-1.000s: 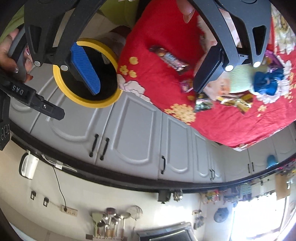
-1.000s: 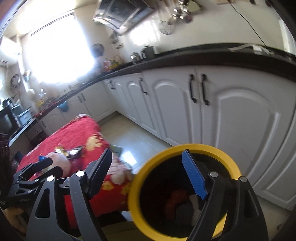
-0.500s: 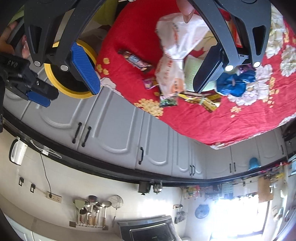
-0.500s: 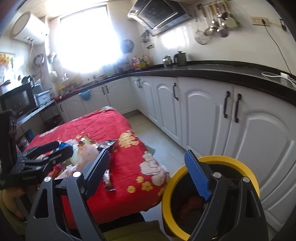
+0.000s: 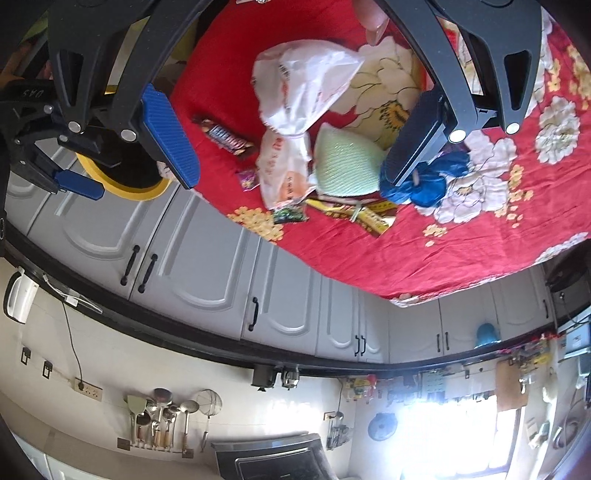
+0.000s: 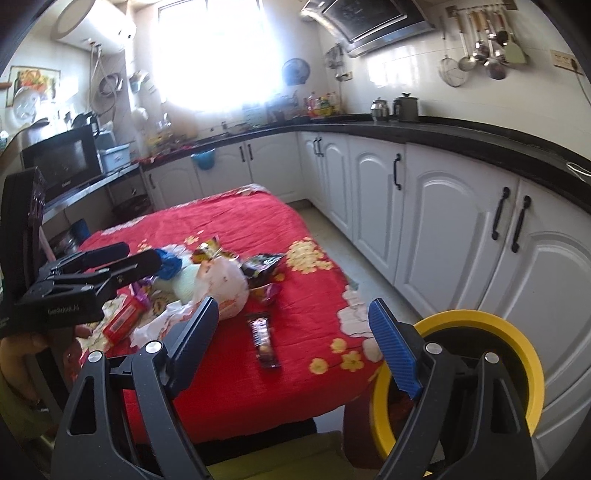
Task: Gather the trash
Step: 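Move both tools back over the table toward the remaining trash, then grasp the white plastic bag with the left tool while the right tool grasps the chocolate bar, then carry the white bag and chocolate bar over the yellow bin with both tools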
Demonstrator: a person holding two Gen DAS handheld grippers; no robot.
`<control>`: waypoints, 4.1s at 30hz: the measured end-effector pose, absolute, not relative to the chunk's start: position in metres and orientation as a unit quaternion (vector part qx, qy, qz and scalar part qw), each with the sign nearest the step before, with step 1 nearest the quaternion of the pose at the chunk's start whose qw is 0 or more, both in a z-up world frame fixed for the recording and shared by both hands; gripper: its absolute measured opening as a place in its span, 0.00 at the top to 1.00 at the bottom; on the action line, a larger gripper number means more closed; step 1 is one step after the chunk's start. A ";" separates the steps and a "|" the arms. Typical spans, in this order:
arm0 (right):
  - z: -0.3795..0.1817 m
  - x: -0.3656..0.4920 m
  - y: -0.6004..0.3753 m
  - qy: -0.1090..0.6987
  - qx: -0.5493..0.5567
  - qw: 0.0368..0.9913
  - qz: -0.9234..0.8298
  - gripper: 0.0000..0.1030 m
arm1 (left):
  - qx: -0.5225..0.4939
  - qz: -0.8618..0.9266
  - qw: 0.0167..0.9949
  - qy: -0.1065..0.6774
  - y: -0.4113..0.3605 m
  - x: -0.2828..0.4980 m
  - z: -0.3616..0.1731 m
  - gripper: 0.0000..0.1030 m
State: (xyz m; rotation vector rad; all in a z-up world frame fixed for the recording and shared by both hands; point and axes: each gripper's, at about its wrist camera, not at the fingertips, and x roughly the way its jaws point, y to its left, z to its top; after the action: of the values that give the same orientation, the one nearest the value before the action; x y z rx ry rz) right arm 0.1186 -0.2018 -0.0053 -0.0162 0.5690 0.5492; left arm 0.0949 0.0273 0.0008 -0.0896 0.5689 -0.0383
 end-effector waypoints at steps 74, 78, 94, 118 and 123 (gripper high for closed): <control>-0.064 0.144 -0.181 0.362 -0.021 0.874 0.323 0.85 | -0.082 -0.086 0.924 0.363 0.021 0.088 -0.047 0.68; -0.058 0.143 -0.189 0.355 -0.018 0.879 0.318 0.85 | -0.079 -0.095 0.924 0.362 0.012 0.091 -0.043 0.68; -0.047 0.145 -0.247 0.339 0.011 0.903 0.263 0.85 | -0.054 -0.149 0.921 0.356 -0.050 0.110 -0.034 0.68; -0.052 0.145 -0.331 0.328 0.063 0.927 0.170 0.85 | -0.030 -0.209 0.912 0.353 -0.128 0.137 -0.031 0.67; -0.056 0.146 -0.344 0.328 0.068 0.930 0.153 0.85 | -0.024 -0.219 0.907 0.358 -0.142 0.143 -0.035 0.67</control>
State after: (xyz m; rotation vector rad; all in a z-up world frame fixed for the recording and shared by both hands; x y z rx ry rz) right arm 0.1463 -0.3441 -0.0561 0.1390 0.6711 0.3132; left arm 0.1427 -0.1422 -0.0351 -0.0498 0.7383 -0.4526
